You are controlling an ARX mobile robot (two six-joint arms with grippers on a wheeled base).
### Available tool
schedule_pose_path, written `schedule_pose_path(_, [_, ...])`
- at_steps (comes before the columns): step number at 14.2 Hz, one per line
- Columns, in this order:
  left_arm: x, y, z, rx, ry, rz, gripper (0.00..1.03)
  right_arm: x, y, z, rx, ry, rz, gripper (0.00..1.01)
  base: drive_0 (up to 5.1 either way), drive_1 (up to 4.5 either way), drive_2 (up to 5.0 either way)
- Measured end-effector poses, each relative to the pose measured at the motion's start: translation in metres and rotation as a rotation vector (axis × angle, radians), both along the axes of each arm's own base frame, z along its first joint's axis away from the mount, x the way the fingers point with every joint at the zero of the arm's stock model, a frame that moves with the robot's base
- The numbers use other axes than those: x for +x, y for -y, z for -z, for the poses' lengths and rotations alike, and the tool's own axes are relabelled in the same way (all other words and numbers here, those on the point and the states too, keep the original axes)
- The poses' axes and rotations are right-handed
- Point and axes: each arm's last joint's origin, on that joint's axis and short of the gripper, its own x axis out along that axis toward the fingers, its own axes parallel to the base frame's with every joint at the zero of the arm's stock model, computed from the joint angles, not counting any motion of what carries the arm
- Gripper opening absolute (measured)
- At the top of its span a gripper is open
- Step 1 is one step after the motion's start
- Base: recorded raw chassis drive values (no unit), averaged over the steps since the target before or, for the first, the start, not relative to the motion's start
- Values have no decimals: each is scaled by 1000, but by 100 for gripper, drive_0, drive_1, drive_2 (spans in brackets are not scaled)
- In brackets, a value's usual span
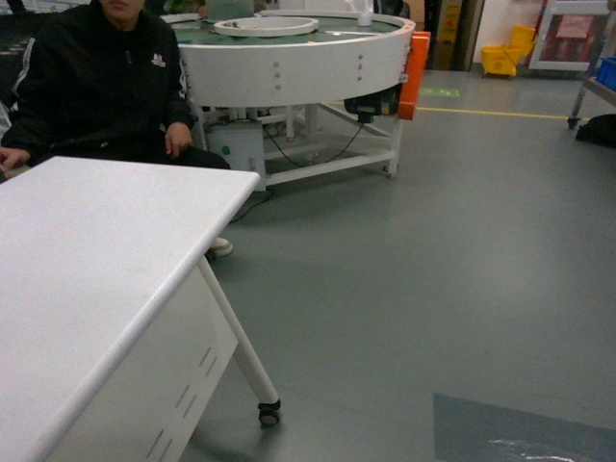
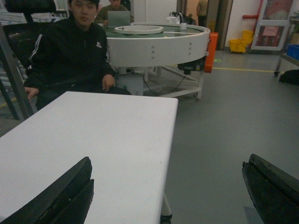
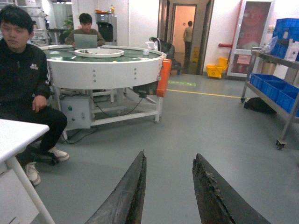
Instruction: Pick red block from blue box to shelf
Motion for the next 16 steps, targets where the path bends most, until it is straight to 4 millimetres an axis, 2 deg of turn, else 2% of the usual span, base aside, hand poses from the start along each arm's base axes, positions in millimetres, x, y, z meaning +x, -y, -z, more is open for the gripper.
schedule_pose_path(3, [0,0,0,0,0,0,98,0,0,0,0,0,0,26,-145,-145,-145])
schedule_pose_path(16, [0,0,0,0,0,1,98,0,0,0,0,3,0,26,-21,406,-448])
